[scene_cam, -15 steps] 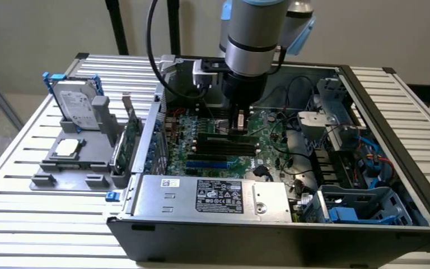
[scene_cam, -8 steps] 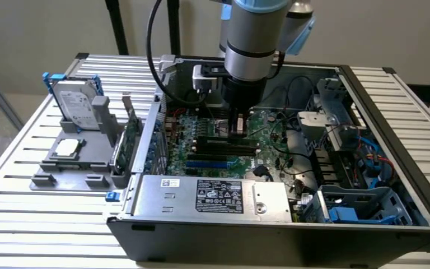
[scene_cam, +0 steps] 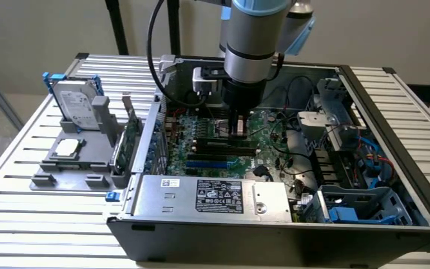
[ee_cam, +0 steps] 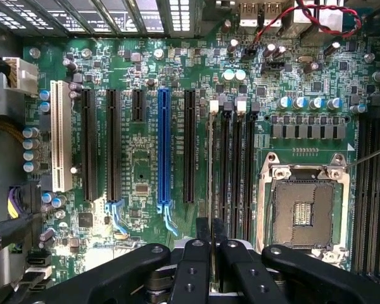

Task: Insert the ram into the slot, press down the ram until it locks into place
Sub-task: 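Insert the ram into the slot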

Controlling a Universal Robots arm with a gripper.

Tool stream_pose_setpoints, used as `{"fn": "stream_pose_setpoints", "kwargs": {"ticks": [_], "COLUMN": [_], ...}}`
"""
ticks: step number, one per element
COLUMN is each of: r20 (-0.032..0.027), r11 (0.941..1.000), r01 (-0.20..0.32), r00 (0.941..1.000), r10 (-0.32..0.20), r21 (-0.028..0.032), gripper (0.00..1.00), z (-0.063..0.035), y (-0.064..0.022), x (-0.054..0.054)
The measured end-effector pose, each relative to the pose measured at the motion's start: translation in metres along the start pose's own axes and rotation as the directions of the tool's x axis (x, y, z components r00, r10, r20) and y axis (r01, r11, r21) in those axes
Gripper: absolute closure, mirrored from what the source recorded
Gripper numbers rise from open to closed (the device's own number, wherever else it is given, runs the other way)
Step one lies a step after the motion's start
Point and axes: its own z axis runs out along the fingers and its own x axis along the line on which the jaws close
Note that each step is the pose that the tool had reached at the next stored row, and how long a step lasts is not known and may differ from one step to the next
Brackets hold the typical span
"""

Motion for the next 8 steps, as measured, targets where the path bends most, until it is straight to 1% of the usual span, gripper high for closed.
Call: {"fn": "stream_pose_setpoints", "kwargs": {"ticks": [3,8], "r20": [-0.0018,-0.0079], "r11": [1.0,1.0], "r01": [0.003,0.007], "r00": [1.0,0.9999], "r10": [-0.003,-0.007], "r21": [0.002,0.0036], "gripper": [0.87,0.87], "z": [0.0008,0.0021], "y": [0.0003,0.0008], "x": [-0.0001,-0.0005]}}
